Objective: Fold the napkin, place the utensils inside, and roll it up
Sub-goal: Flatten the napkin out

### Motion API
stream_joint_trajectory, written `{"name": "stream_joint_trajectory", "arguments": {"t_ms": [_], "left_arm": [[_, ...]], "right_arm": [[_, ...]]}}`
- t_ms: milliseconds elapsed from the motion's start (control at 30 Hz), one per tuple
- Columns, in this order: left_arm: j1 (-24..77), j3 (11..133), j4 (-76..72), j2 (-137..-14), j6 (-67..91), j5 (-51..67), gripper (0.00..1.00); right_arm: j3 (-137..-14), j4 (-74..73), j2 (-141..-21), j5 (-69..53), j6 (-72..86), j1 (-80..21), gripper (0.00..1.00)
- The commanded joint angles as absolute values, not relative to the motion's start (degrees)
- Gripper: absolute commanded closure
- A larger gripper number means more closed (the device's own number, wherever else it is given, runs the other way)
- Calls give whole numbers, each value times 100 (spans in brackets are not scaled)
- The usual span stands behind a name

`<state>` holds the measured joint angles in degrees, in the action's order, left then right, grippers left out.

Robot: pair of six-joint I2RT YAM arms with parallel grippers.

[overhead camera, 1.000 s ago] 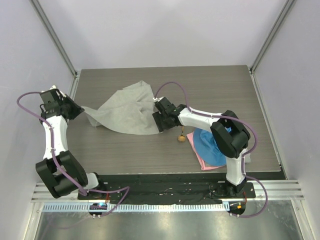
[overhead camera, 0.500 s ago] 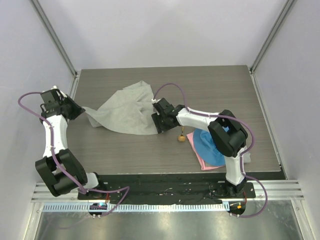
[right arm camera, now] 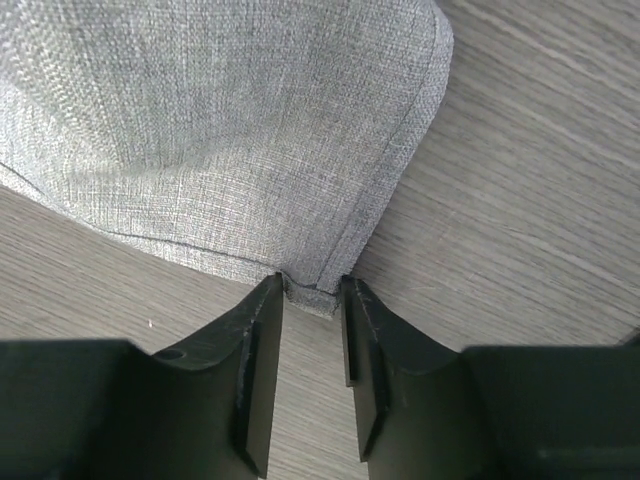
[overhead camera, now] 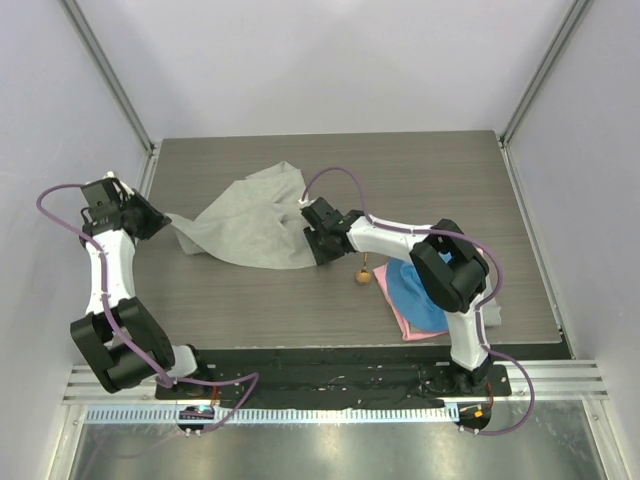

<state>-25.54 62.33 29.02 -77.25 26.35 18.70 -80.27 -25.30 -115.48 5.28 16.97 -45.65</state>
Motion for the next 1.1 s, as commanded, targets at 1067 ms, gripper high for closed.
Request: {"name": "stream_joint_trajectory", "arguments": {"t_ms": [1067], "left_arm": [[-2232,11185,3759,-6030,3103,317,100]], "right_arm": [[-9738,-1459,-7112,2594,-826,-5361,99]]}}
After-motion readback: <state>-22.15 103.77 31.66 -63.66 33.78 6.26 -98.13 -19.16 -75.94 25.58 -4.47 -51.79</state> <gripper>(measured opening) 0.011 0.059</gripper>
